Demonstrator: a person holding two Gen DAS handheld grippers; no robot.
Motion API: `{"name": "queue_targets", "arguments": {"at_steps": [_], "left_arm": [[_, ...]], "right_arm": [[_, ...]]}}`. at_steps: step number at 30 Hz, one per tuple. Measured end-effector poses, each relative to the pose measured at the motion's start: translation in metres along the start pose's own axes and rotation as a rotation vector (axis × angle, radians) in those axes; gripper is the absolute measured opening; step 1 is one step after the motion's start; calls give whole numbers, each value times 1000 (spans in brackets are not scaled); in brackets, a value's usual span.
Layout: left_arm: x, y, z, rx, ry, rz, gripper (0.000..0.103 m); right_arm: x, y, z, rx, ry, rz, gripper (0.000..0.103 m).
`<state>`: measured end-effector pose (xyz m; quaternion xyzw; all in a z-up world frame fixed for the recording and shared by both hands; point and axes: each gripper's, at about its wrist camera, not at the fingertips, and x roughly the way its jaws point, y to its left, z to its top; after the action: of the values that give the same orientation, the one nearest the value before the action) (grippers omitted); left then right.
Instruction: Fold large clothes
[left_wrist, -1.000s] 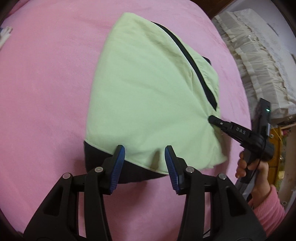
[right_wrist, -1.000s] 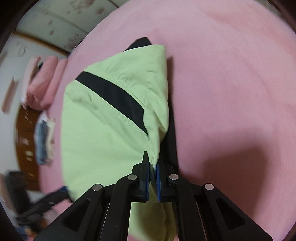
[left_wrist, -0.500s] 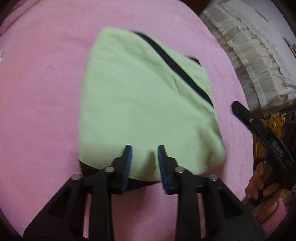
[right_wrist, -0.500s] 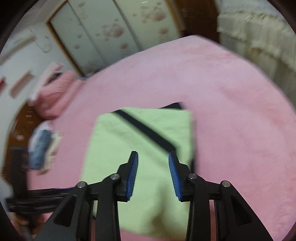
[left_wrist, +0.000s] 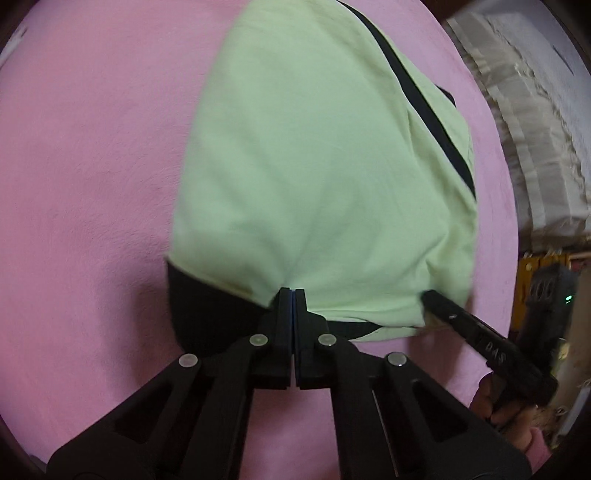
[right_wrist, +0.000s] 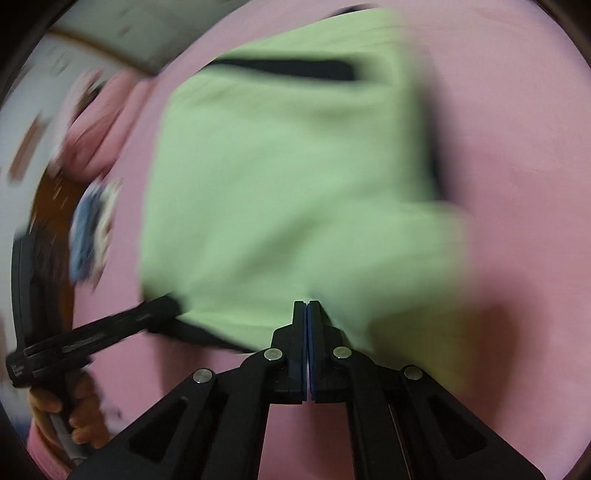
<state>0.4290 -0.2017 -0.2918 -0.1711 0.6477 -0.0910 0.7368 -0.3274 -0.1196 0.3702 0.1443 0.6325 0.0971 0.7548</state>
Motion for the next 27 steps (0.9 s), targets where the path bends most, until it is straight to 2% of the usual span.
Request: {"name": "queue_targets", "arguments": {"at_steps": [2, 5, 6, 7, 9, 10, 11, 13, 15, 17, 18, 19, 20, 22, 24, 26, 27], "left_arm": [[-9, -2, 1, -5, -7, 14, 1], [-31, -12, 0, 102, -80, 21, 1], [-36, -17, 0, 131, -96, 14, 1], [-35, -21, 8, 152, -104, 16, 1], [-21, -27, 33, 155, -106, 47, 1], [-12, -26, 48, 144, -112, 27, 1], [-6, -24, 58, 135, -129, 20, 1], [6, -21, 78, 126, -153, 24, 1], [12, -16, 93, 112, -185, 14, 1], [10, -11, 104, 109, -249, 43, 1], [8, -7, 110, 101, -284, 86, 1], [1, 0, 117, 80, -326, 150, 1], [-8, 10, 124, 49, -361, 166, 1], [-14, 20, 133, 11, -353, 125, 1], [-16, 17, 140, 45, -341, 116, 1], [-15, 6, 142, 114, -334, 94, 1], [-15, 1, 144, 132, -328, 60, 1]], "right_arm": [[-15, -17, -8, 24, -1, -38, 0], [-29, 2, -6, -50, -30, -72, 0], [-30, 20, 0, -74, -53, -28, 0], [-30, 31, 3, -98, -78, 66, 0], [-14, 38, 9, -115, -94, 195, 0], [-5, 44, 13, -108, -84, 230, 0], [12, 48, 20, -87, -58, 257, 0], [39, 47, 37, -24, -21, 251, 0], [48, 32, 52, 20, -40, 261, 0], [42, 19, 65, 8, -86, 207, 0], [32, 7, 68, -11, -135, 105, 0], [28, -4, 71, -13, -168, 42, 0], [19, -22, 75, 10, -202, -3, 0], [4, -51, 81, 78, -224, -25, 0], [-6, -60, 85, 104, -234, -62, 0], [-12, -44, 84, 64, -279, -67, 0], [-19, -30, 75, 4, -316, -42, 0]]}}
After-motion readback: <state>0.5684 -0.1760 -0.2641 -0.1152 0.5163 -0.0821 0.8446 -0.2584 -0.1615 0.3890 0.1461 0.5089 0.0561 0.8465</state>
